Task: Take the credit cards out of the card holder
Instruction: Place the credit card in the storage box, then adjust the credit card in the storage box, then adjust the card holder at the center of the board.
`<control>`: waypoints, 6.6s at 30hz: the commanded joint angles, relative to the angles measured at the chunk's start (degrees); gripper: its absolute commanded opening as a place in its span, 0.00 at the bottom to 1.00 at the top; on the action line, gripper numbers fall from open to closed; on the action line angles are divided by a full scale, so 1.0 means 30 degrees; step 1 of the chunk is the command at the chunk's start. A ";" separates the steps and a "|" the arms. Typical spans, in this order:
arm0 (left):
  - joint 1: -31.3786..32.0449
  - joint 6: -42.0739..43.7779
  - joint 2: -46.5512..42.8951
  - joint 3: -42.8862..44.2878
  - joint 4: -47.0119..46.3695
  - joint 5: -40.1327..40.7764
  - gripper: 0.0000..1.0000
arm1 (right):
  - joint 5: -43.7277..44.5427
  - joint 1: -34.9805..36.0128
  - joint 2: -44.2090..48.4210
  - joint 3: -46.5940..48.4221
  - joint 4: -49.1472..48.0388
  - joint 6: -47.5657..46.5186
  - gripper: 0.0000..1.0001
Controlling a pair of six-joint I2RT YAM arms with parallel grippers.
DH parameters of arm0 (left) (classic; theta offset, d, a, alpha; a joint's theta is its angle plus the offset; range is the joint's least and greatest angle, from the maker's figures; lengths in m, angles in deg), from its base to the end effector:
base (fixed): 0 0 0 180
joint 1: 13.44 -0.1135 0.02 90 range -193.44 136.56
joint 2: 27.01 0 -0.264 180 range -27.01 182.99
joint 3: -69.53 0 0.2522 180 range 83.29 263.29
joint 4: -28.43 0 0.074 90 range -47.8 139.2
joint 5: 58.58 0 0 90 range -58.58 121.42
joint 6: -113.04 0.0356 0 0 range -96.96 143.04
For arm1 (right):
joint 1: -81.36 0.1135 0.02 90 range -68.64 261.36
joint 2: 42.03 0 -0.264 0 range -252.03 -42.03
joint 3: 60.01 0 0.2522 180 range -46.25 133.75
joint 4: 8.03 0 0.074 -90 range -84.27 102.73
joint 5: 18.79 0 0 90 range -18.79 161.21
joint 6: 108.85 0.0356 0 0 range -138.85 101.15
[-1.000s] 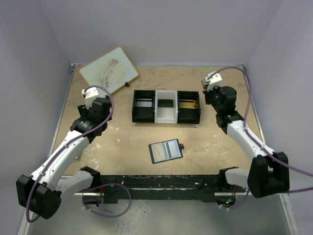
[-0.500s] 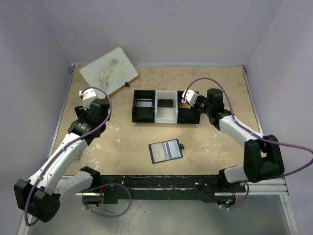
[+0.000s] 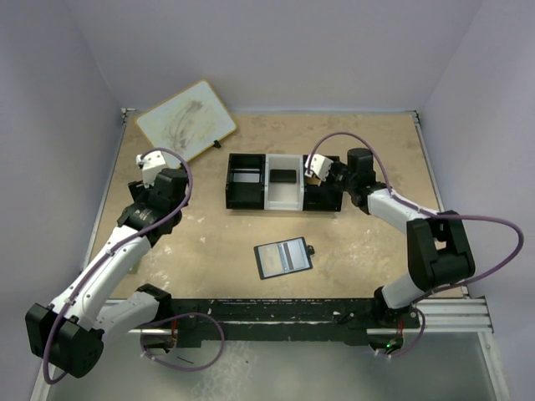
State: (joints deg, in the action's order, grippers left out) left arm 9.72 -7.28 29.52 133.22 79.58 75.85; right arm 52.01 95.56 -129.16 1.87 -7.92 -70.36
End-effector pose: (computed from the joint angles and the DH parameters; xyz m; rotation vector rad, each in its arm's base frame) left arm 0.1902 -0.0542 0.2961 -0.4897 2.0527 0.3611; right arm 0.3191 0.0928 0.2235 -1.2502 1.5459 -0.0833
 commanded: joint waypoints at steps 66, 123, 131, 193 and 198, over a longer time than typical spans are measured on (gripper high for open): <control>-0.0428 0.0675 0.0417 -0.0231 -0.0773 -0.1185 0.69 | 0.0983 0.0271 -0.3962 0.3829 -0.0327 -0.1573 0.74; -0.0425 0.0793 0.0896 -0.0244 -0.0790 -0.2057 0.67 | 1.1713 0.2299 -0.9266 1.0192 0.7275 2.3304 0.04; -0.0425 0.0800 0.0975 -0.0252 -0.0800 -0.2035 0.67 | 1.2803 0.2358 -0.9250 1.0094 0.6751 2.3892 0.05; 1.1959 -0.5241 0.9382 -0.4856 -1.3845 -1.0658 0.65 | 0.1973 0.6783 0.5119 -0.8103 0.1815 3.5251 0.78; 1.2953 -0.8055 0.7845 -0.7593 -1.6258 -1.0259 0.62 | 0.2104 0.6791 0.2220 -0.5983 0.1641 3.3295 0.78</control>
State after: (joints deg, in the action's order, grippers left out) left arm 45.85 -22.58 55.94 116.43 36.94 45.31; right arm 53.15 115.87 -117.03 -20.32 -3.17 35.24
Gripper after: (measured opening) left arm 0.631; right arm 0.773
